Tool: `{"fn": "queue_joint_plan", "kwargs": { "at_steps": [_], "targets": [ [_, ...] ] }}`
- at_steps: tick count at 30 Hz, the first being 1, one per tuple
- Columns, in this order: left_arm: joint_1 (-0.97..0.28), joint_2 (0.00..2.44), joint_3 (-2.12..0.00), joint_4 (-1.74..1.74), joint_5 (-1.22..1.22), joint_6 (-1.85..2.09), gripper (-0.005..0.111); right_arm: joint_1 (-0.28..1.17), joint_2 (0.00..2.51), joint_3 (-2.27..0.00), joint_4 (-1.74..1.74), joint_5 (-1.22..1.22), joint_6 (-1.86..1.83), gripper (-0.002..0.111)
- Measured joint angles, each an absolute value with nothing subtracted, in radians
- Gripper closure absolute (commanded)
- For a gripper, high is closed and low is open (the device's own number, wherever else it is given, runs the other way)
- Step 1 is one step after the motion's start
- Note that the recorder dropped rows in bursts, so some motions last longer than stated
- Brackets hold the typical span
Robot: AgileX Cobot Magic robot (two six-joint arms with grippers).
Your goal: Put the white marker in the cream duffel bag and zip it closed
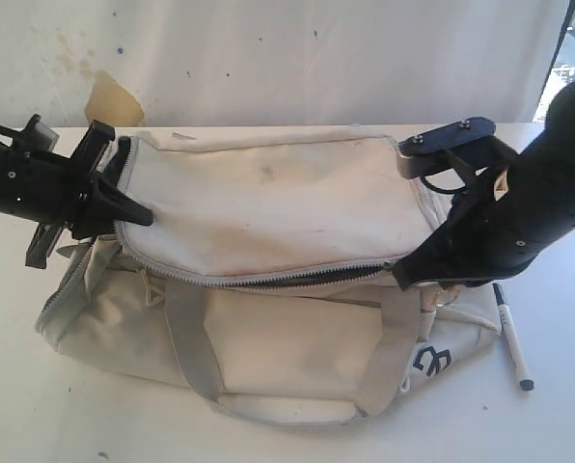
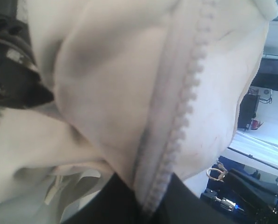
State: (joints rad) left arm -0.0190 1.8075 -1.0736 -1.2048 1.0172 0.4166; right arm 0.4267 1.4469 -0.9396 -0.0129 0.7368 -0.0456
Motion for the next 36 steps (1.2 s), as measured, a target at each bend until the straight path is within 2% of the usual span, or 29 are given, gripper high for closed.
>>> {"fn": "queue_joint_plan", "kwargs": {
  "at_steps": [16, 36],
  "targets": [
    [-0.019, 1.807, -1.074, -1.199, 1.036, 0.419, 0.107, 0.275, 1.442, -0.921, -0.043, 0.673, -0.046, 0.108],
    [-0.019, 1.807, -1.074, -1.112, 1.056, 0.419, 0.107, 0.191, 1.507, -0.921, -0.048, 0.357, 0.032, 0.108]
  ]
}}
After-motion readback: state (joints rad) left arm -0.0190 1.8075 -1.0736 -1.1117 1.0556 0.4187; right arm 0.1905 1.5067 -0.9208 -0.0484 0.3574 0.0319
